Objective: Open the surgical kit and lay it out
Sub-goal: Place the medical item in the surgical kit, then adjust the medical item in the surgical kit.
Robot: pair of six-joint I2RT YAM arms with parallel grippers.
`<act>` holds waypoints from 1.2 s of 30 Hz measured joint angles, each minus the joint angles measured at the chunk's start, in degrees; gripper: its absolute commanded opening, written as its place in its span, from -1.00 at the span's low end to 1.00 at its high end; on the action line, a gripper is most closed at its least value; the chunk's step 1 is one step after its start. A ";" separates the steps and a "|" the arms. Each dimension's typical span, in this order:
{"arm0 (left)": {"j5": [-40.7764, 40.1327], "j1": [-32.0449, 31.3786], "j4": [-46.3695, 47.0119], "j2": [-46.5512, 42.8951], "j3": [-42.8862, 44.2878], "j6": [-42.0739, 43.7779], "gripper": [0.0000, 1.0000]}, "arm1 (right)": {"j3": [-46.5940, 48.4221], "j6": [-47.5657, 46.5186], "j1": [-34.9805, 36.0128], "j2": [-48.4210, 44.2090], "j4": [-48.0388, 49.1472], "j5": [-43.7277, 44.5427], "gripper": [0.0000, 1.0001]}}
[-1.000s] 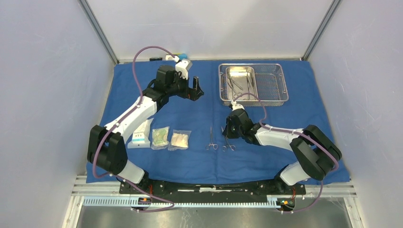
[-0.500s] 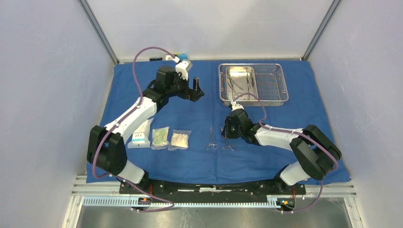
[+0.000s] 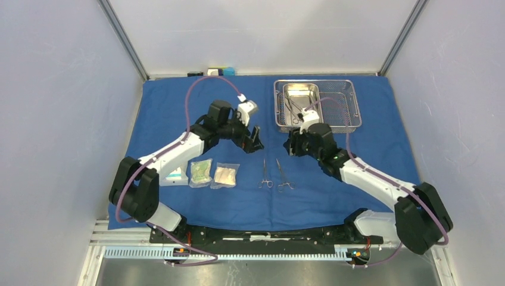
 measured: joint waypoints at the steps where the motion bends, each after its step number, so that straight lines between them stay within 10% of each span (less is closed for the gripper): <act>1: 0.00 -1.11 -0.26 0.00 -0.24 1.70 0.98 | 0.00 -2.16 -1.51 -1.22 0.07 -1.09 0.11; 15: -13.64 -16.70 -1.60 13.25 3.91 17.40 0.91 | -1.99 -24.63 -15.04 -13.07 -1.53 -8.35 0.08; 36: -24.30 -30.29 -3.72 16.81 4.59 18.99 0.93 | -7.02 -26.99 -30.47 -16.17 -2.29 -17.55 0.08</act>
